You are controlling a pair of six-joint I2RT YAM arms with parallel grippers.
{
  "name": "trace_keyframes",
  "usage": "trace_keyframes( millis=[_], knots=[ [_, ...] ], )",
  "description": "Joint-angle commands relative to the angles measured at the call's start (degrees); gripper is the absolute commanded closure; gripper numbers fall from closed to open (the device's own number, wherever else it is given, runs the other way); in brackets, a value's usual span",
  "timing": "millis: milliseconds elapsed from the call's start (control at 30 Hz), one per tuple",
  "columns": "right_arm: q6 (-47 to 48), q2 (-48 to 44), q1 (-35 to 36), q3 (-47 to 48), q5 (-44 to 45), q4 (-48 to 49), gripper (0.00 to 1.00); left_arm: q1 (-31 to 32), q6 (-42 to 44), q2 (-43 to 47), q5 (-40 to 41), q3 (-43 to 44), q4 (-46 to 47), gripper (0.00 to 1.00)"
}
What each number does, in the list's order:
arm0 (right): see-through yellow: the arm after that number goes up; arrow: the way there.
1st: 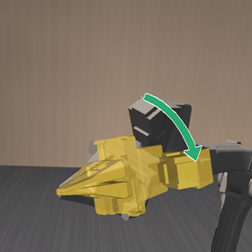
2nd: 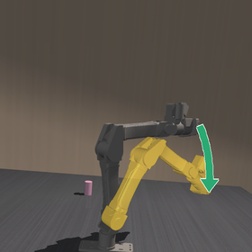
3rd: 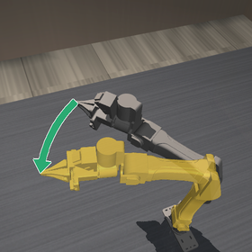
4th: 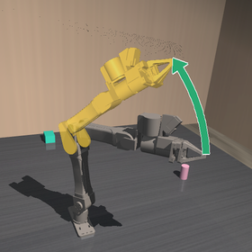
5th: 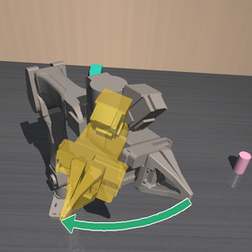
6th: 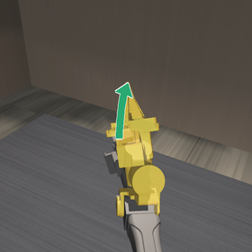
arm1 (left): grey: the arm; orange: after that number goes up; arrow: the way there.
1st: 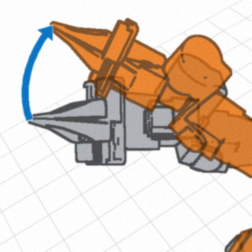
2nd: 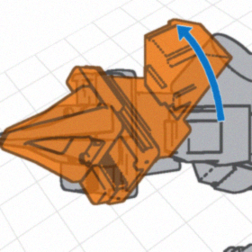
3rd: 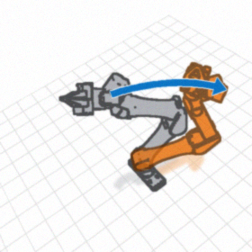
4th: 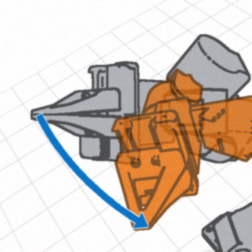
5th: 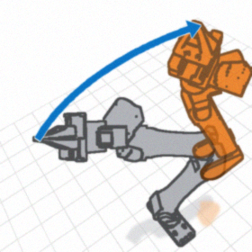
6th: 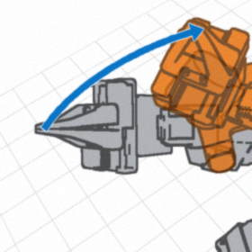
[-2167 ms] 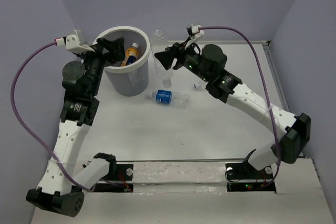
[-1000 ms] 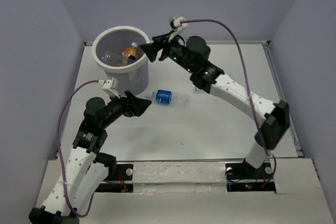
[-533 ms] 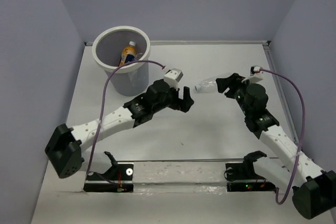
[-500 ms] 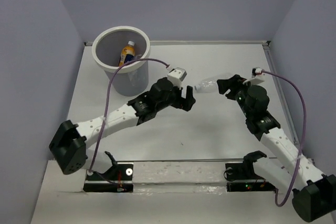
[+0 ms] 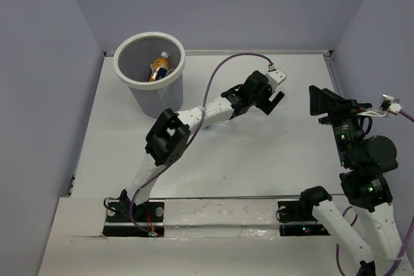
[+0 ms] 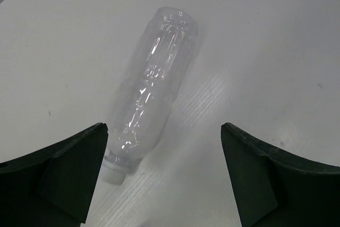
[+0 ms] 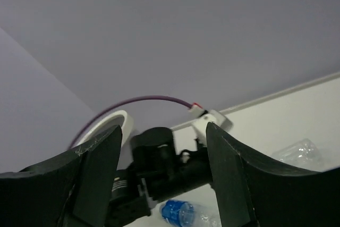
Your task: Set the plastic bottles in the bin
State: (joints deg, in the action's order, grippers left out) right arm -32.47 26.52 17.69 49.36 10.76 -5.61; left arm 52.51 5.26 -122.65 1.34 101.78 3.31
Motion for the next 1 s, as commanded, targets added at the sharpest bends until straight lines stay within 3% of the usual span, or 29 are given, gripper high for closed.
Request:
trace_keyframes(
  millis=[0,167,367,533,633,667,733,833,967],
  knots=[
    [1.88,0.28,-0.29,2.93,-4.95,-2.74,0.30,0.22,5.11,-8.73,-0.20,17.46,-10.14,0.01],
    [1.71,0.20,-0.29,1.35,-9.09,-3.27,0.30,-0.13,6.26,-19.81,1.99,31.88,-14.30,0.01],
    [1.53,0.11,-0.29,0.30,-12.61,-2.83,0.30,-0.74,5.47,-27.81,0.77,39.20,-17.81,0.01],
    [0.74,0.81,-0.29,-0.06,-14.36,-1.25,0.30,-0.83,3.97,-28.08,2.96,35.42,-14.74,0.03],
    [-0.05,1.34,-0.29,0.03,-18.40,0.42,0.31,-0.74,3.09,-27.47,3.31,33.84,-12.55,0.19],
    [-0.05,1.42,-0.29,0.03,-19.11,0.51,0.31,-0.66,2.83,-26.25,3.23,33.23,-11.93,0.28],
    [1.00,1.25,-0.29,0.03,-18.77,0.51,0.31,-0.57,2.22,-24.14,3.05,30.34,-9.31,0.34],
    [3.62,0.46,-0.29,0.56,-17.62,-0.81,0.32,-0.48,0.99,-14.51,2.09,23.93,-4.91,0.39],
    [9.95,-0.16,-0.29,3.98,-21.55,-4.05,0.36,-0.92,-0.24,0.07,3.58,9.19,4.14,0.39]
  ],
)
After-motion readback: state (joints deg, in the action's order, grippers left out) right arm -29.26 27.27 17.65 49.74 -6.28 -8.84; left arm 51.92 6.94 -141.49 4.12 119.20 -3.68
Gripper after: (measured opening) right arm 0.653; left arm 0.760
